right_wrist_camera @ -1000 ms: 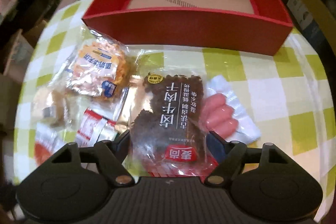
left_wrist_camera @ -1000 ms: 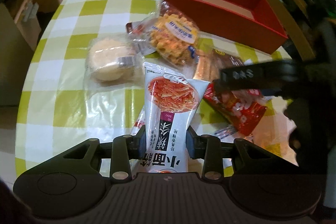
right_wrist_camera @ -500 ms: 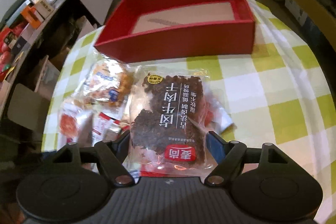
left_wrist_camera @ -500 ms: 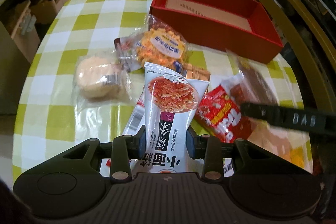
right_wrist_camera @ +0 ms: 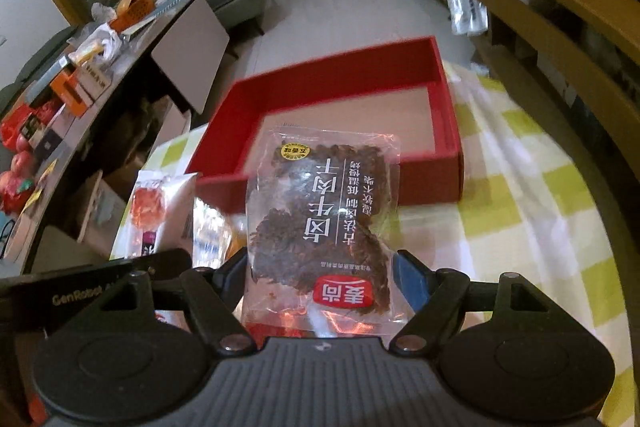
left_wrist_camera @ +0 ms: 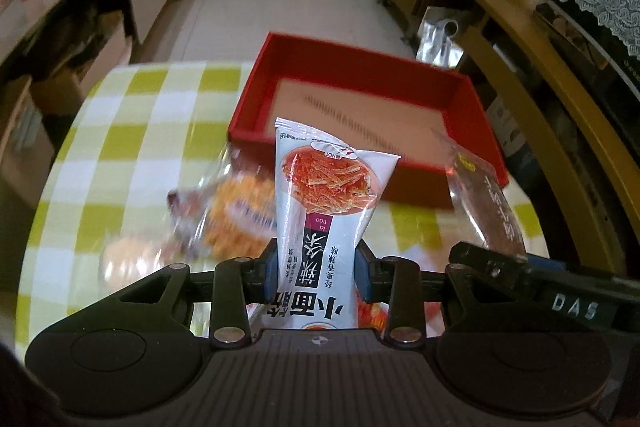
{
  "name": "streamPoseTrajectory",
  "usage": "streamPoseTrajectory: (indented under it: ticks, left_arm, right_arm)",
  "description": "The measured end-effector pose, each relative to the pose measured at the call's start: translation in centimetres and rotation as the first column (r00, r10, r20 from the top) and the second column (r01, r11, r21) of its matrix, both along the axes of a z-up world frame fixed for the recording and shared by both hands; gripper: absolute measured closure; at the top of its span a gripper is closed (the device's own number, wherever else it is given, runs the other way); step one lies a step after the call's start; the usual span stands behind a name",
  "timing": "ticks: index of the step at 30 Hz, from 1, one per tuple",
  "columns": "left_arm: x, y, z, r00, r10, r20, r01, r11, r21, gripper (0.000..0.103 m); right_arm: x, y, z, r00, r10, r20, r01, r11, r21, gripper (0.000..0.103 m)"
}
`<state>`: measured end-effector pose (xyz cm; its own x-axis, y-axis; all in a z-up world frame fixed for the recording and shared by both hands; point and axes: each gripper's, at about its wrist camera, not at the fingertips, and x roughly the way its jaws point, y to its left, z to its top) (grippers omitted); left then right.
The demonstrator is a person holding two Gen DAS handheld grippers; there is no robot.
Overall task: Organize snacks
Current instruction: 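Carry both bags into the red box and open both tools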
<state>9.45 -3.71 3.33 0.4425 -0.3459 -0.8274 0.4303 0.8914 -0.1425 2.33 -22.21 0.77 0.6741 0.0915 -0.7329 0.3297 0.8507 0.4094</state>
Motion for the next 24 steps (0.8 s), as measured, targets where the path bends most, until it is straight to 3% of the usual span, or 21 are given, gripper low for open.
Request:
streamPoseTrajectory:
  ticks: [9, 24]
  left_arm:
    - [4.5, -3.3, 0.2, 0.999, 0.028, 0.040, -0.028, 1.000, -0.005, 0.059]
    - [10.6, -8.3, -1.8, 0.993, 0.022, 0.118, -0.026, 0.999, 0.034, 0.058]
  right_arm:
    - [4.2, -2.6, 0.4, 0.998, -0.042, 0.039, 0.043, 0.999, -0.027, 0.020]
    - [10.8, -5.3, -3.0, 0.998, -0.065, -0.010, 0.064, 0.995, -0.072, 0.019]
